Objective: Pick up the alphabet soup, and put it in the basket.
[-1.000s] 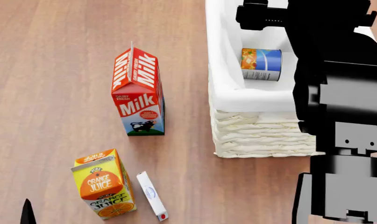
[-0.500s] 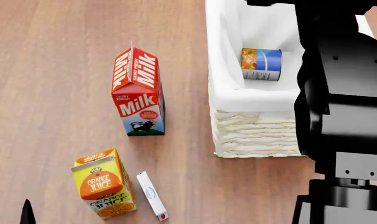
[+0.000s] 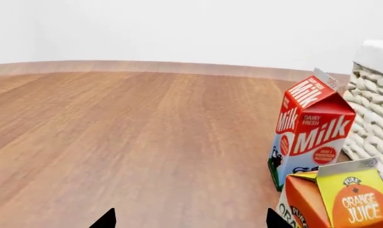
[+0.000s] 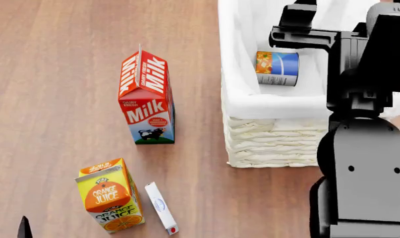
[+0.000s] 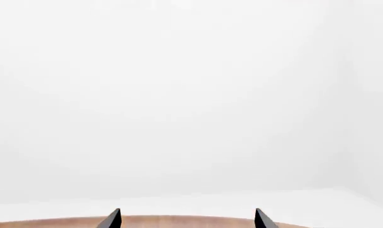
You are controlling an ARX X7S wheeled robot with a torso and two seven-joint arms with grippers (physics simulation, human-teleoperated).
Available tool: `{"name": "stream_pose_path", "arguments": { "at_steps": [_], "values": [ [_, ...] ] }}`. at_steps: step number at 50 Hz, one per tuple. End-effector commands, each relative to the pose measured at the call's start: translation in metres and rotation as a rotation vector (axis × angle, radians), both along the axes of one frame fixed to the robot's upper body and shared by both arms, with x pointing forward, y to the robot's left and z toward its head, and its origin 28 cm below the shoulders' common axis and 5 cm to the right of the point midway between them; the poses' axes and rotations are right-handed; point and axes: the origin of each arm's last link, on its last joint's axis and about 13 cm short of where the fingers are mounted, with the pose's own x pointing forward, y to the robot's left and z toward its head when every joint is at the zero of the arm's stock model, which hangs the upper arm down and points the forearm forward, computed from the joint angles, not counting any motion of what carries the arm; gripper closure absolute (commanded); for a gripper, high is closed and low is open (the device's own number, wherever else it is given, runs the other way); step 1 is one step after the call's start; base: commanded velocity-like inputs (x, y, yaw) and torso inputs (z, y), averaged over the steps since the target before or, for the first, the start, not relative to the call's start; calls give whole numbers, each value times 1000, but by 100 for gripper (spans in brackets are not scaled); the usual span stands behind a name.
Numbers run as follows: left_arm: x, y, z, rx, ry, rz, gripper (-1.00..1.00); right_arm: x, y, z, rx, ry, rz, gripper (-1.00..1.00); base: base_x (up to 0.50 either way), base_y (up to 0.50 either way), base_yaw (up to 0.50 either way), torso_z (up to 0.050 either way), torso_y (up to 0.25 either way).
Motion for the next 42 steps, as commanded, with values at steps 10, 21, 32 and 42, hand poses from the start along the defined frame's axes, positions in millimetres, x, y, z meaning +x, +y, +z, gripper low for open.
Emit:
{"name": "stream_pose_path", "arguments": {
  "at_steps": [10,21,32,42],
  "values": [
    [-24,1,37,65,-153,4,-100,-71,7,-31,-64,-152,-20,-100,0,0,0,0,0],
    [-30,2,43,88,-182,0,-100,-98,7,-37,-69,-204,-28,-100,0,0,0,0,0],
    [-32,1,44,94,-198,-11,-100,-116,13,-41,-120,-268,-50,-100,0,0,0,0,0],
    [-32,-1,44,103,-210,-19,-100,-122,12,-47,-134,-301,-72,-100,0,0,0,0,0]
  ]
}}
